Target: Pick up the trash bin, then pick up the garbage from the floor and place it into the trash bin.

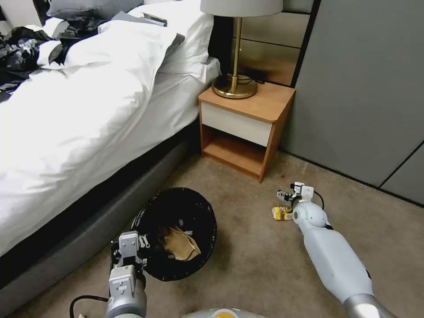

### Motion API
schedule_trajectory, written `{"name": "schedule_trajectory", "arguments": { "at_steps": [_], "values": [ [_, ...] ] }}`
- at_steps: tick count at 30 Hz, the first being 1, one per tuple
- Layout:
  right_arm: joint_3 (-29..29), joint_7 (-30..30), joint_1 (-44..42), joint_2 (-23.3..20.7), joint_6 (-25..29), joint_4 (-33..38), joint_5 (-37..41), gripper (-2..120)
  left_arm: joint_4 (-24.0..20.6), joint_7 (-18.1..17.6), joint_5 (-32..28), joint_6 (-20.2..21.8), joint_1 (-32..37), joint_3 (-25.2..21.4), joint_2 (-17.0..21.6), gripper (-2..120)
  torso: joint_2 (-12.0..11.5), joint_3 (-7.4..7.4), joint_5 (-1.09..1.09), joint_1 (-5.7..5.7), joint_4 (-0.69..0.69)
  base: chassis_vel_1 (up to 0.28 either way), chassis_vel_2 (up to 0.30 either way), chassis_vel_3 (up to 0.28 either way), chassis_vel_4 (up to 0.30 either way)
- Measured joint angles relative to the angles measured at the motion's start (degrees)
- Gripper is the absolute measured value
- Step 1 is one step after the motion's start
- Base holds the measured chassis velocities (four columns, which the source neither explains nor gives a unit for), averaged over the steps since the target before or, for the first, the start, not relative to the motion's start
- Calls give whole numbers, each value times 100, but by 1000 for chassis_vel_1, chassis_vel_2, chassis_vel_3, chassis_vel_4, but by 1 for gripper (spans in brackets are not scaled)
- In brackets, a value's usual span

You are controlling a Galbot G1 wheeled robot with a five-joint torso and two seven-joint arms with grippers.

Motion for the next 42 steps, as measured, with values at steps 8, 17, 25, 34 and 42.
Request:
{"name": "schedule_trajectory", "arguments": {
  "at_steps": [8, 17, 25, 34, 42],
  "values": [
    [173, -34, 321, 63, 234, -700, 45, 100, -11, 4, 97, -29, 43, 50, -30, 1, 0, 0, -1, 0, 1, 0, 0, 0, 0],
    [356, -214, 557, 101, 424, -1332, 110, 100, -22, 7, 158, -55, 95, 49, -50, 1, 0, 0, -1, 0, 1, 0, 0, 0, 0],
    [537, -239, 348, 184, 475, -1381, 58, 100, -22, 17, 201, -66, 87, 81, -50, 1, 0, 0, 0, 0, -1, 0, 0, 0, 0],
    [774, -162, -110, 268, 494, -1101, -30, 100, -16, 21, 174, -81, 86, 105, 0, 1, 0, -1, -2, 0, 2, 0, 0, 0, 0],
    [891, -193, -303, 245, 546, -1006, -66, 100, -32, 21, 164, -101, 103, 130, 21, 1, 1, -2, -3, -1, 4, 0, 0, 0, 0]
  ]
}}
